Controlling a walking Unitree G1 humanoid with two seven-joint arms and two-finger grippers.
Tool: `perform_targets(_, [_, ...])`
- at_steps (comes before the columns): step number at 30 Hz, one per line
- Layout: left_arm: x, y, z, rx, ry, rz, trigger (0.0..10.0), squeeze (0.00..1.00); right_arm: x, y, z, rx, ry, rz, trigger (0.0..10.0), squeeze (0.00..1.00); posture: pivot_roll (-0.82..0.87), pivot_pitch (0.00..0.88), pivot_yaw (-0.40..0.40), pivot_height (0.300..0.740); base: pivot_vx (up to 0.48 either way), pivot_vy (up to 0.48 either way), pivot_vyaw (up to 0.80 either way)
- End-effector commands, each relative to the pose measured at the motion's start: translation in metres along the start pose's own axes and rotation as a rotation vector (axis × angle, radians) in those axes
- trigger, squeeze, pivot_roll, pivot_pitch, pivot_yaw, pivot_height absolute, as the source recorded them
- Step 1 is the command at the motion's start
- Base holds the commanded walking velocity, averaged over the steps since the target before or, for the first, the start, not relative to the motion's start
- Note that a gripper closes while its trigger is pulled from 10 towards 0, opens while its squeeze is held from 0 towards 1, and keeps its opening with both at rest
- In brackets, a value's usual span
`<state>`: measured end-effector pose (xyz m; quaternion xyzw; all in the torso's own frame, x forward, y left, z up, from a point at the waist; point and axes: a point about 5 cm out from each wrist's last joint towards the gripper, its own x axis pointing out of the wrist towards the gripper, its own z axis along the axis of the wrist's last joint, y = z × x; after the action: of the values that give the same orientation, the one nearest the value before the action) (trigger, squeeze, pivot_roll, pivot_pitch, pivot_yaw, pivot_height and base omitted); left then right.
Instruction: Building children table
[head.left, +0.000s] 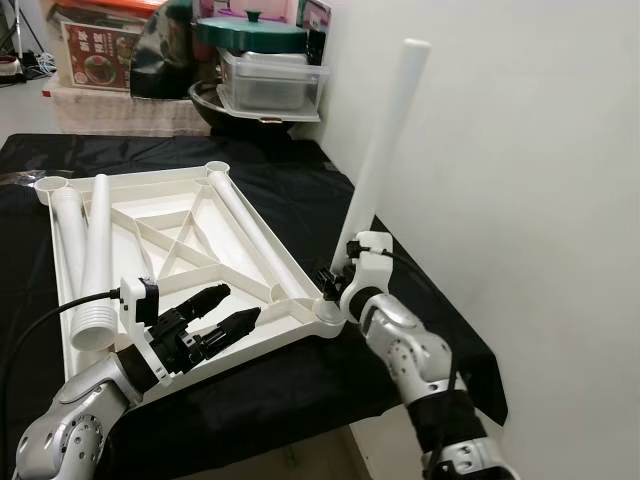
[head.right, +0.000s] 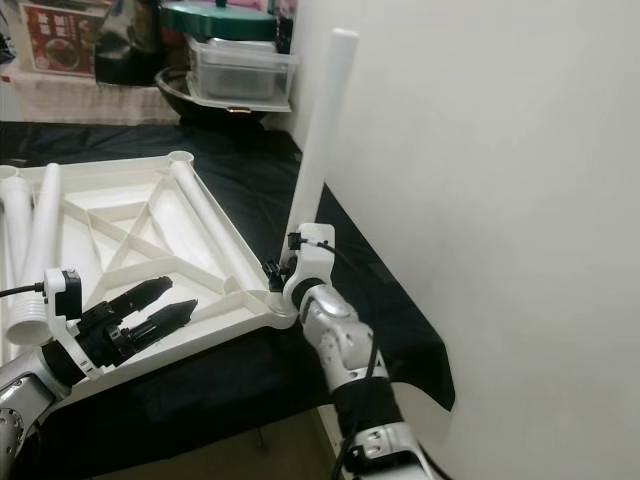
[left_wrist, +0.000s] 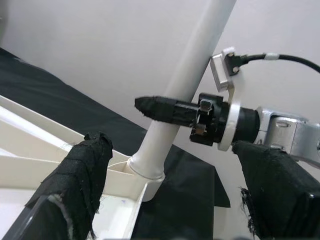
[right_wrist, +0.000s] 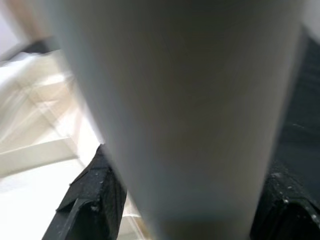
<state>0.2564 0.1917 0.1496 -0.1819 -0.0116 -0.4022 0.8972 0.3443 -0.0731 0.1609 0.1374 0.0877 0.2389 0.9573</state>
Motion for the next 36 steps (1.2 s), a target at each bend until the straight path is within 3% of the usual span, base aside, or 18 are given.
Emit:
perform_targets(1, [0.003, -0.002, -0.002, -0.011, -0.002, -0.015, 10.0, 0.00, -0.004, 0.035, 0.019, -0.018, -0.063, 0.293, 10.0, 0.00, 0.14, 0.000, -0.189, 0.740, 0.000, 0.000, 0.00])
perform_targets(2, [0.003, -0.002, -0.002, -0.011, -0.003, -0.014, 10.0, 0.00, -0.013, 0.045, 0.021, -0.050, -0.056, 0.438, 10.0, 0.00, 0.14, 0.000, -0.189, 0.740, 0.000, 0.000, 0.00])
perform_targets(3, [0.003, -0.002, -0.002, -0.011, -0.003, -0.014, 10.0, 0.00, -0.013, 0.045, 0.021, -0.050, -0.056, 0.438, 10.0, 0.00, 0.14, 0.000, -0.189, 0.740, 0.000, 0.000, 0.00])
perform_targets(5, [0.003, -0.001, -0.001, -0.011, -0.004, -0.013, 10.0, 0.00, -0.025, 0.057, 0.016, -0.120, -0.016, 0.617, 10.0, 0.00, 0.13, 0.000, -0.190, 0.740, 0.000, 0.000, 0.00])
perform_targets(9, [0.003, -0.001, -0.001, -0.010, -0.006, -0.011, 10.0, 0.00, -0.029, 0.060, 0.010, -0.153, 0.008, 0.677, 9.6, 0.00, 0.14, 0.000, -0.195, 0.740, 0.000, 0.000, 0.00])
perform_targets(10, [0.003, -0.001, -0.001, -0.009, -0.007, -0.009, 10.0, 0.00, -0.026, 0.061, 0.007, -0.160, 0.015, 0.666, 2.2, 0.00, 0.14, 0.000, -0.195, 0.740, 0.000, 0.000, 0.00])
perform_targets(11, [0.003, -0.001, -0.001, -0.008, -0.007, -0.007, 10.0, 0.00, -0.023, 0.059, 0.004, -0.166, 0.021, 0.641, 0.0, 0.00, 0.14, 0.000, -0.195, 0.740, 0.000, 0.000, 0.00])
perform_targets(14, [0.003, 0.000, -0.001, -0.007, -0.007, -0.005, 10.0, 0.00, -0.009, 0.045, -0.003, -0.193, 0.055, 0.473, 0.0, 0.00, 0.14, 0.000, -0.195, 0.740, 0.000, 0.000, 0.00])
perform_targets(15, [0.003, 0.000, -0.001, -0.007, -0.006, -0.004, 10.0, 0.00, 0.001, 0.025, -0.006, -0.174, 0.086, 0.259, 0.0, 0.00, 0.14, 0.000, -0.195, 0.740, 0.000, 0.000, 0.00])
perform_targets(18, [0.003, 0.000, -0.001, -0.007, -0.006, -0.004, 10.0, 0.00, 0.001, 0.025, -0.006, -0.174, 0.086, 0.259, 0.0, 0.00, 0.14, 0.000, -0.195, 0.740, 0.000, 0.000, 0.00])
perform_targets(20, [0.002, -0.001, 0.000, -0.008, -0.005, -0.006, 10.0, 0.00, 0.004, -0.023, -0.010, -0.083, 0.107, -0.215, 0.0, 0.00, 0.14, 0.000, -0.190, 0.740, 0.000, 0.000, 0.00])
perform_targets(21, [0.002, -0.001, 0.000, -0.008, -0.005, -0.006, 10.0, 0.00, 0.004, -0.023, -0.010, -0.083, 0.107, -0.215, 0.0, 0.00, 0.14, 0.000, -0.190, 0.740, 0.000, 0.000, 0.00])
perform_targets(23, [0.002, -0.001, 0.000, -0.009, -0.005, -0.009, 10.0, 0.00, -0.007, -0.047, -0.021, -0.080, 0.141, -0.483, 0.0, 0.00, 0.14, 0.000, -0.190, 0.740, 0.000, 0.000, 0.00])
perform_targets(24, [0.002, -0.001, 0.000, -0.009, -0.005, -0.009, 10.0, 0.00, -0.007, -0.047, -0.021, -0.080, 0.141, -0.483, 0.0, 0.00, 0.14, 0.000, -0.190, 0.740, 0.000, 0.000, 0.00])
perform_targets(25, [0.002, -0.001, 0.000, -0.009, -0.004, -0.009, 10.0, 0.00, -0.005, -0.039, -0.026, -0.094, 0.165, -0.446, 10.0, 0.00, 0.14, 0.000, -0.182, 0.740, 0.000, 0.000, 0.00])
perform_targets(32, [0.003, -0.002, -0.001, -0.010, 0.000, -0.011, 10.0, 0.00, 0.001, -0.018, -0.023, -0.133, 0.145, -0.349, 10.0, 0.00, 0.14, 0.000, -0.180, 0.740, 0.000, 0.000, 0.00])
perform_targets(33, [0.003, -0.002, -0.002, -0.010, 0.002, -0.012, 10.0, 0.00, 0.004, -0.010, -0.015, -0.102, 0.087, -0.281, 10.0, 1.00, 0.14, 0.000, -0.180, 0.740, 0.000, 0.000, 0.00])
perform_targets(36, [0.004, -0.001, -0.002, -0.011, 0.003, -0.013, 10.0, 0.00, 0.010, 0.004, 0.002, -0.041, -0.008, -0.158, 10.0, 1.00, 0.14, 0.000, -0.180, 0.740, 0.000, 0.000, 0.00])
